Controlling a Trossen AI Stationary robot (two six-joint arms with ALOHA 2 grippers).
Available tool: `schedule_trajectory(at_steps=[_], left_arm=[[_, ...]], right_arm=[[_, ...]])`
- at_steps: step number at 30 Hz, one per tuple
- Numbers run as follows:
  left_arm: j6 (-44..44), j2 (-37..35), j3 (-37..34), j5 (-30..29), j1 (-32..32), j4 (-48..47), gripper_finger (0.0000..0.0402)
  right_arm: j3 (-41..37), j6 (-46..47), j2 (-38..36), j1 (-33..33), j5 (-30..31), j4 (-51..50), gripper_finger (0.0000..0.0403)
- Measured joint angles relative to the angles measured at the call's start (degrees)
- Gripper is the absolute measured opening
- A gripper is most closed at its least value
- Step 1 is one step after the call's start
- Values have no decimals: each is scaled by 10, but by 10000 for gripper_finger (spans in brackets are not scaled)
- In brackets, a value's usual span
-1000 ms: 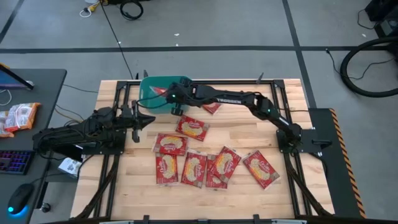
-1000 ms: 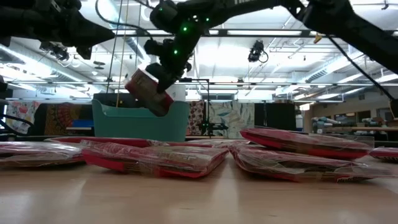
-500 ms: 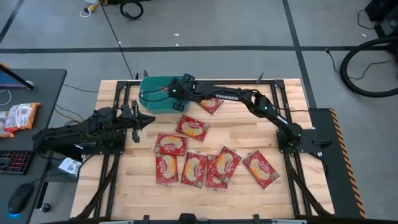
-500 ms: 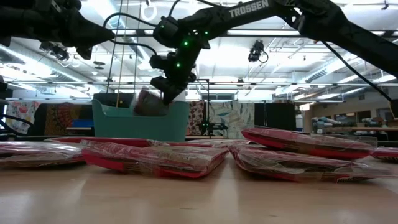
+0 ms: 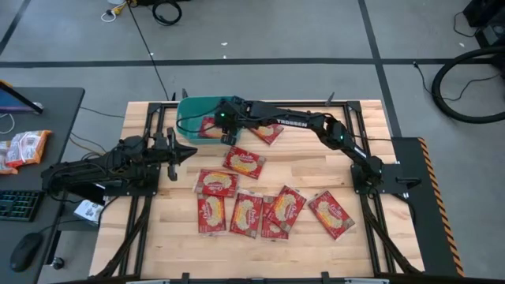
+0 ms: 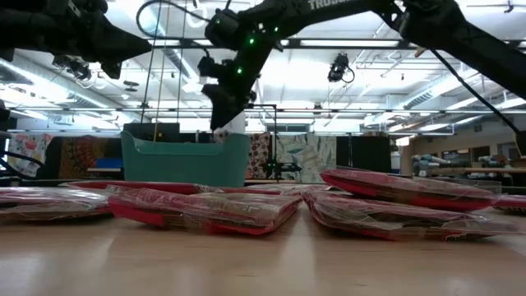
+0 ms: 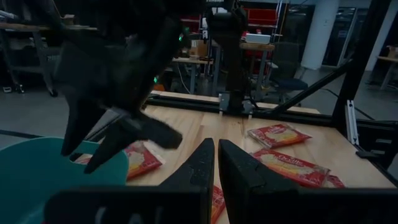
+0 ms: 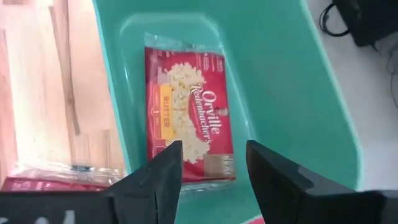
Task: Sort popcorn bags into baskets
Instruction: Put the red popcorn bag into the green bin
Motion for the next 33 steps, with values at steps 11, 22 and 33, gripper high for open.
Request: schedule_trajectory(at_steps=[11,22,33], left_arm=[[1,0,0,-17,0,-11,27],[1,0,0,-17,0,-17,27],[-1,0,0,-21,0,-19,27]], right_arm=[[0,7,-77,-24,70,-68,179],[-83,48,-94,-35,87,-140,169],[-352,57,-204,-35,52,71,165]])
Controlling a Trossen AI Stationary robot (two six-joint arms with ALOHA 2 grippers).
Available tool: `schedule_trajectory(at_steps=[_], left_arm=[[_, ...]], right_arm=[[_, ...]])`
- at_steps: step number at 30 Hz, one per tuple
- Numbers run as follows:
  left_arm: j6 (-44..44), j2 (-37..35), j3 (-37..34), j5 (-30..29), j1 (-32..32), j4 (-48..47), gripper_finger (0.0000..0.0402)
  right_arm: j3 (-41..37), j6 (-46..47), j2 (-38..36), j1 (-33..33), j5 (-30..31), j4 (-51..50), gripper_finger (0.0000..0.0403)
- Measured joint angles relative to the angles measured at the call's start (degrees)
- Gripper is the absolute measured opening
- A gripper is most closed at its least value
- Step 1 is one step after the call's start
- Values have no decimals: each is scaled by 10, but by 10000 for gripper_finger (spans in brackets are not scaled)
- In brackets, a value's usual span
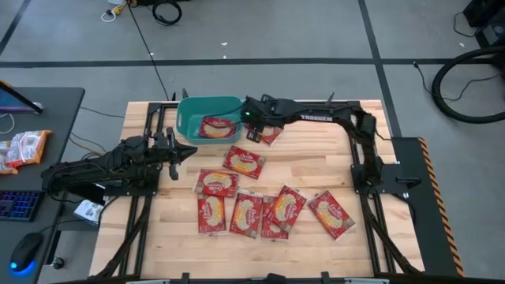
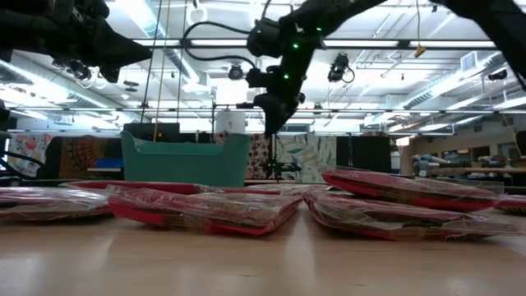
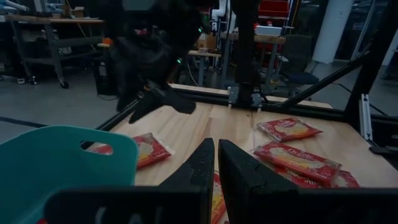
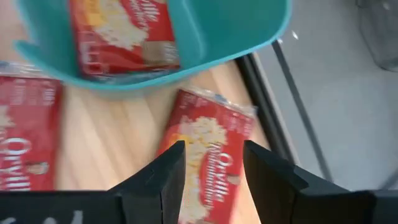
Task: Sort popcorn bags into baskets
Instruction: Put the red popcorn bag into the green bin
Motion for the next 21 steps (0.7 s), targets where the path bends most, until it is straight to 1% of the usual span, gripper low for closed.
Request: schedule_trajectory(at_steps=[2,5,7,10,13,16,21], left_arm=[[0,0,0,-3,0,0,27],[0,0,0,-17,0,1,27],[0,0,0,-22,0,1,27],[0,0,0,-23,0,1,27],[0,0,0,-23,0,1,27],[0,0,0,-24,0,1,27],[0,0,0,-24,0,1,27]], right_arm=[[-46,-1,-16,-2,-9,41,165],[-109,-19,-29,-3,-1,89,165],[-148,-20,-34,0,2,132,166],[-198,-17,-34,1,-9,188,166],[-236,-18,-34,-2,-15,251,166],[-260,-25,-34,-3,-18,294,166],[-314,-56,-33,-2,-42,397,166]])
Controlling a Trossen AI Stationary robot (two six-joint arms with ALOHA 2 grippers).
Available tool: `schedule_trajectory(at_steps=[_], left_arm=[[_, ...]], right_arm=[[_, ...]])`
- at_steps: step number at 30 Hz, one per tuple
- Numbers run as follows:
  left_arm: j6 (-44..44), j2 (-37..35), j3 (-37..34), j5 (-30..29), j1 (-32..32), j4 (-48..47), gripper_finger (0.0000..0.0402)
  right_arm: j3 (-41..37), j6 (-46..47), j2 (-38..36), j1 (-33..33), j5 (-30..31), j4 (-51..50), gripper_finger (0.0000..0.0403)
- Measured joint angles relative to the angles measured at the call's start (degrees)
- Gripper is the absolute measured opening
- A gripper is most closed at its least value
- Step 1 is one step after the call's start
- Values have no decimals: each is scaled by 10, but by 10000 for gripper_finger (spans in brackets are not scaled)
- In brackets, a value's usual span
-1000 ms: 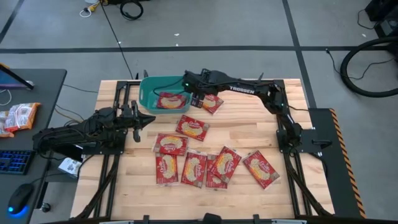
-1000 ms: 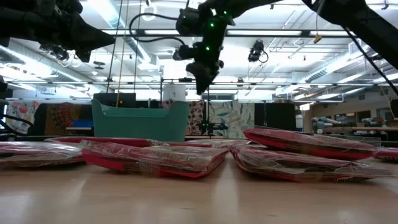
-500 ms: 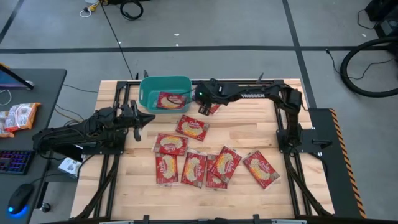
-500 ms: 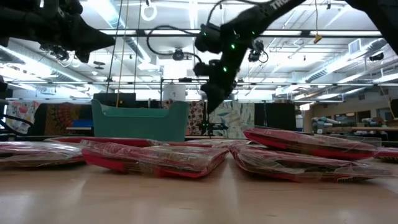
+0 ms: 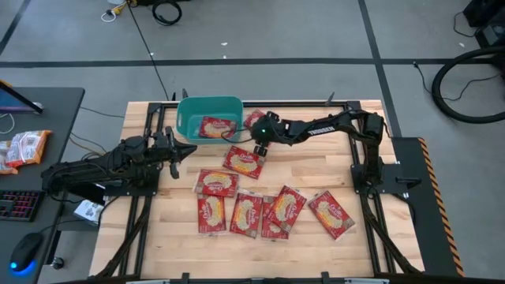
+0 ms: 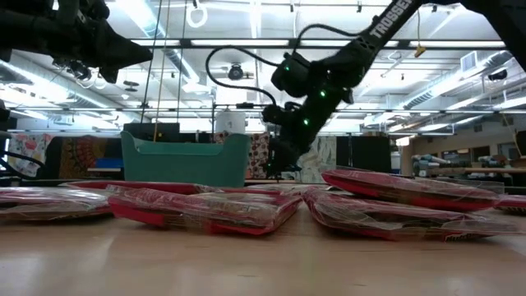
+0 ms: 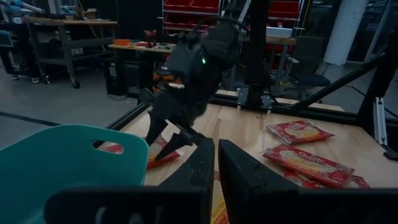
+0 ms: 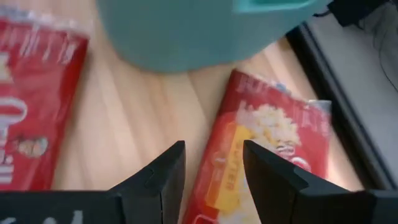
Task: Sort popcorn bags into baskets
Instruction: Put the red popcorn bag into the green bin
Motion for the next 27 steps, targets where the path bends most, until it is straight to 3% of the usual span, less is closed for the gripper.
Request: schedule_trajectory(at_steps=[6,11,17,27], left_arm=[[0,0,0,0,0,0,27],[0,0,0,0,0,7,27],[0,0,0,0,0,9,27],[0,0,0,0,0,6,27]], right_arm=[[-19,-11,0,-2,2,32,176],[-19,-34,0,11,45,33,221],[-19,-35,20,6,49,67,264],[-19,-36,38,10,88,92,262]])
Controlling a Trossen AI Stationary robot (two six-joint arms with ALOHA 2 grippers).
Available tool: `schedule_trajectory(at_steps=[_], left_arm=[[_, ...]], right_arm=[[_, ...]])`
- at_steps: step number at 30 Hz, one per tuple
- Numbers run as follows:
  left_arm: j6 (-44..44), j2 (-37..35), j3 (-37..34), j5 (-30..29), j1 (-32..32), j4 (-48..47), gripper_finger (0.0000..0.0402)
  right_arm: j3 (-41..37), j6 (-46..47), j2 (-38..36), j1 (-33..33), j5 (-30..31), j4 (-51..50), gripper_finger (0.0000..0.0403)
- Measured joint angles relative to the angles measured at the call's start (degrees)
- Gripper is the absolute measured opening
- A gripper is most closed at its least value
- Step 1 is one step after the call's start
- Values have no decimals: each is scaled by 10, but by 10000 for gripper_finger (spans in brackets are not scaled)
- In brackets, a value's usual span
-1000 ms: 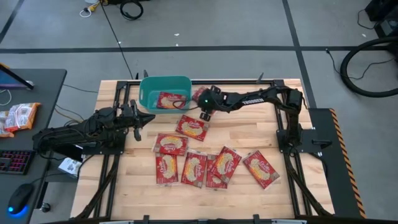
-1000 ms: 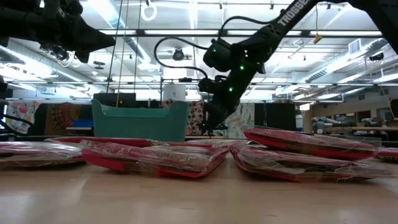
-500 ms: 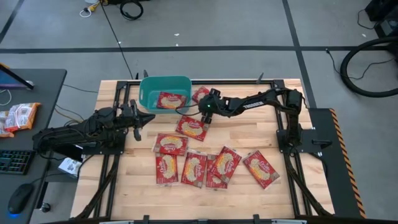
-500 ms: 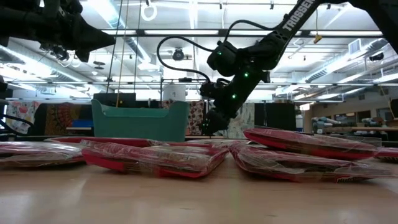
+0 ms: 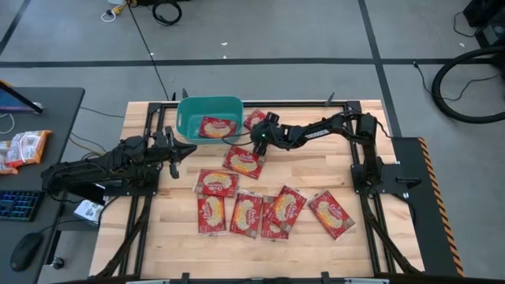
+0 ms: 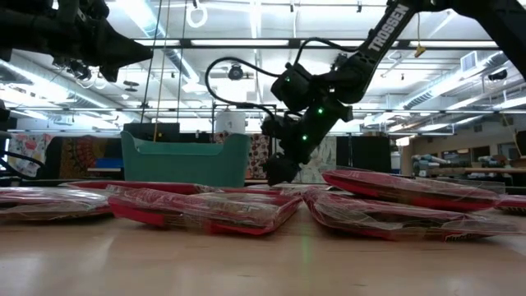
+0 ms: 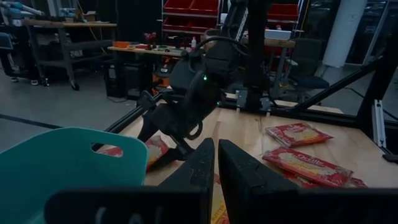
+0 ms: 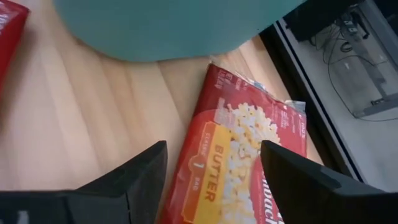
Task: Sort popcorn bags into baskets
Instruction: Put the red popcorn bag into the green bin
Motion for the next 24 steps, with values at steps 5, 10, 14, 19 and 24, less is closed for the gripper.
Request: schedule_trajectory(at_steps=[5,10,14,19,24], left_arm=[[0,0,0,0,0,0,27],[0,0,0,0,0,0,27],[0,0,0,0,0,0,27],[0,0,0,0,0,0,27],[0,0,0,0,0,2,27]], right_arm=[[-8,0,0,-4,-5,4,261],[-35,0,0,-4,-7,45,260],[-48,-5,1,-4,2,60,260],[-49,-18,0,-3,10,39,260],[-49,-29,-1,-3,15,26,241]])
